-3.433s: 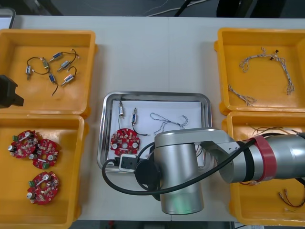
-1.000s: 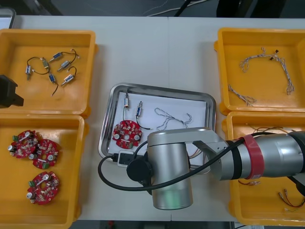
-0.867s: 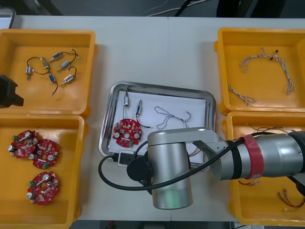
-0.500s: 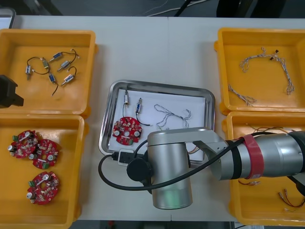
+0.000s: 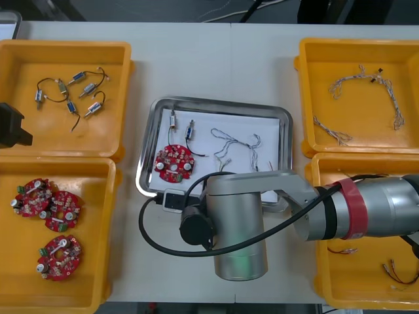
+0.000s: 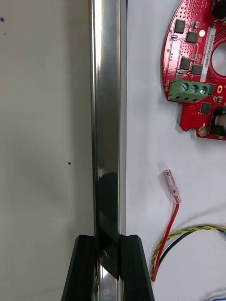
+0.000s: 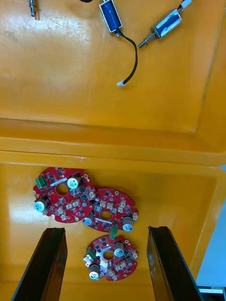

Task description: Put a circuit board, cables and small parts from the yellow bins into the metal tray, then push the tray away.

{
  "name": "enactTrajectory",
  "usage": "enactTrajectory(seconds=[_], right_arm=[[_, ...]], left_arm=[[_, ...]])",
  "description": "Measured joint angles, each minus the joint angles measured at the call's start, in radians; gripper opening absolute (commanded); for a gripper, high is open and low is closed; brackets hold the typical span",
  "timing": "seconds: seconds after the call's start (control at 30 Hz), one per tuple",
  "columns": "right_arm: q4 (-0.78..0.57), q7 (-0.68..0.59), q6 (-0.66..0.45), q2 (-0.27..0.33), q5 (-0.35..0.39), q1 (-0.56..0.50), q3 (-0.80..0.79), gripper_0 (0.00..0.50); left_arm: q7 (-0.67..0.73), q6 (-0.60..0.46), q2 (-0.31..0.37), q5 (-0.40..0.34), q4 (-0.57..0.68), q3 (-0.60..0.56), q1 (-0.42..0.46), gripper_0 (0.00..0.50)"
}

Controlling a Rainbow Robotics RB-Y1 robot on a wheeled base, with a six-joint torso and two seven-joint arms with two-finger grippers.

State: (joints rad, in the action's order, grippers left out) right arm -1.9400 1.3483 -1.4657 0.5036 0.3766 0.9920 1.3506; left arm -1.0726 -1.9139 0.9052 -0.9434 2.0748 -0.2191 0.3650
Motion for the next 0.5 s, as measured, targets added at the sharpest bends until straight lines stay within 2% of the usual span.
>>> enactTrajectory(seconds=[0.5], right_arm=[[-0.004, 0.061, 0.057, 0.058, -0.009, 0.032, -0.003, 0.0]], left_arm=[[0.0, 0.0, 0.0, 0.0, 0.0, 0.0, 0.0, 0.5]])
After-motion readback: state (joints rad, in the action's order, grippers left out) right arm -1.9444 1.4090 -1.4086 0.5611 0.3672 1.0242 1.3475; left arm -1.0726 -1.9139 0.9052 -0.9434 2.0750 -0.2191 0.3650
